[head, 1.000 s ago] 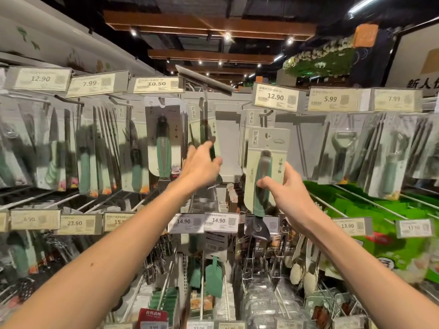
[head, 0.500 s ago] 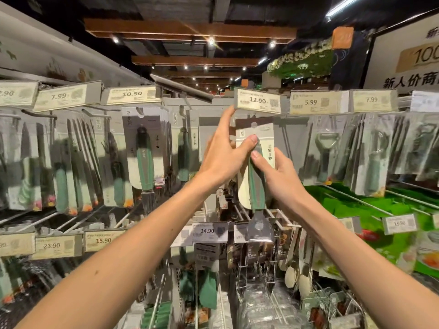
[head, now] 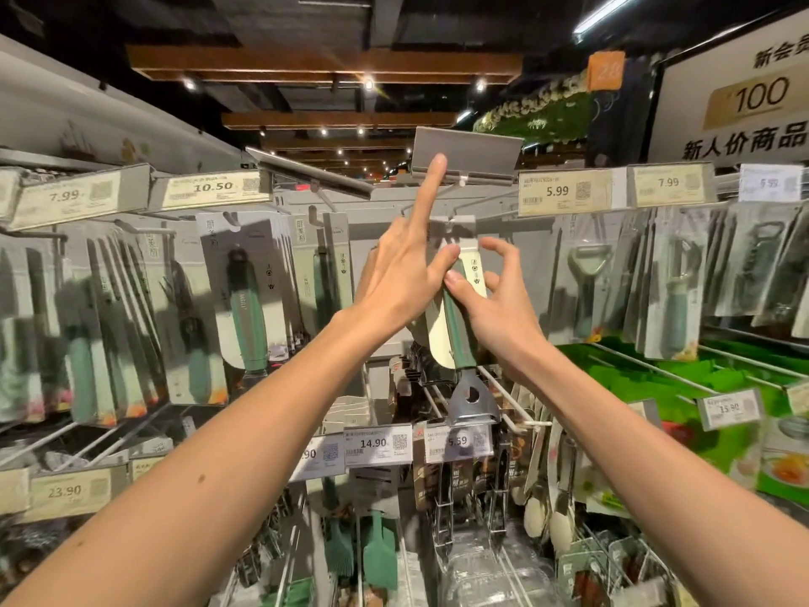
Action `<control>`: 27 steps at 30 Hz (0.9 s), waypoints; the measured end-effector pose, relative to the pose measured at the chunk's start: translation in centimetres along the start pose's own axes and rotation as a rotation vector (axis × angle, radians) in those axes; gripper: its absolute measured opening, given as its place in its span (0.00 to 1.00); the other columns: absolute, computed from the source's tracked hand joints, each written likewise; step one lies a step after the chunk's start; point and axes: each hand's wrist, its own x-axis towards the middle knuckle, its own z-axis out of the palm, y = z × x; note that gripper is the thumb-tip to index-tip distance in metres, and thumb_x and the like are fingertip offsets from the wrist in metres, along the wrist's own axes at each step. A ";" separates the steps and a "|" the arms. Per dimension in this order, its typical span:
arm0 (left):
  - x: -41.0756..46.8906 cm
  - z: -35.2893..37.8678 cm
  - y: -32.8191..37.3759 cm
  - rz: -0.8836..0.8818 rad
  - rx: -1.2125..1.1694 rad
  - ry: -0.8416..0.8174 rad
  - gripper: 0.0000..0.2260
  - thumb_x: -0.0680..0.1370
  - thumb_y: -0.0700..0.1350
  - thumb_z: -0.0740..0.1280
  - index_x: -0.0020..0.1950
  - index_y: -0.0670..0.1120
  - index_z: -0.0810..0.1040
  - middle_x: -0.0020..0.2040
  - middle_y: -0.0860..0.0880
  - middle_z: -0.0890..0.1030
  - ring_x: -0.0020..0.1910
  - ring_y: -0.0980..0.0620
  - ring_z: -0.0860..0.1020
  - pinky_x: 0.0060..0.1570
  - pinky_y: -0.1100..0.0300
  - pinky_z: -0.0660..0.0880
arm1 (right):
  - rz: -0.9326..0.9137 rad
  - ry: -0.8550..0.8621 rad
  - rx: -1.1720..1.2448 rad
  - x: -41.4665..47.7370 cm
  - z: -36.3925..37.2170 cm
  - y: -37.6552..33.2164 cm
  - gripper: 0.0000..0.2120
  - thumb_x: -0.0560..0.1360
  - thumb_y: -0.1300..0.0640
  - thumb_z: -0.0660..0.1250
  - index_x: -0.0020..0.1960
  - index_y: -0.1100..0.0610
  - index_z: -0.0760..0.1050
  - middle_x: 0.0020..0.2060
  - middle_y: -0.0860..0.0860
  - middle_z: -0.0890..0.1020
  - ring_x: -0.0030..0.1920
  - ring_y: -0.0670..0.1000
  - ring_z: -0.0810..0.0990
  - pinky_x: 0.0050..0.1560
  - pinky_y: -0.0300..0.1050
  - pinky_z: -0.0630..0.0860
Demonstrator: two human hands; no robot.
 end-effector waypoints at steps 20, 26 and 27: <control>-1.7 -2.5 -0.2 0.119 0.352 -0.123 0.33 0.83 0.52 0.61 0.81 0.49 0.44 0.41 0.42 0.82 0.30 0.46 0.73 0.34 0.51 0.76 | 0.096 -0.098 -0.345 -1.4 -2.8 -0.6 0.21 0.78 0.61 0.66 0.69 0.52 0.68 0.65 0.53 0.74 0.61 0.51 0.75 0.62 0.48 0.74; -7.4 -6.8 4.7 0.077 0.356 -0.342 0.13 0.84 0.54 0.57 0.53 0.45 0.75 0.38 0.52 0.76 0.36 0.49 0.76 0.43 0.50 0.79 | 0.002 -0.164 -0.460 -9.3 -5.4 -3.0 0.04 0.76 0.58 0.67 0.49 0.51 0.74 0.39 0.45 0.78 0.38 0.43 0.75 0.40 0.40 0.74; -8.9 -7.6 5.8 0.062 0.348 -0.345 0.13 0.83 0.54 0.58 0.49 0.47 0.75 0.36 0.53 0.77 0.35 0.51 0.76 0.42 0.51 0.78 | -0.031 -0.194 -0.495 -11.2 -5.6 -3.3 0.04 0.76 0.57 0.68 0.48 0.51 0.74 0.38 0.45 0.78 0.36 0.42 0.74 0.38 0.38 0.72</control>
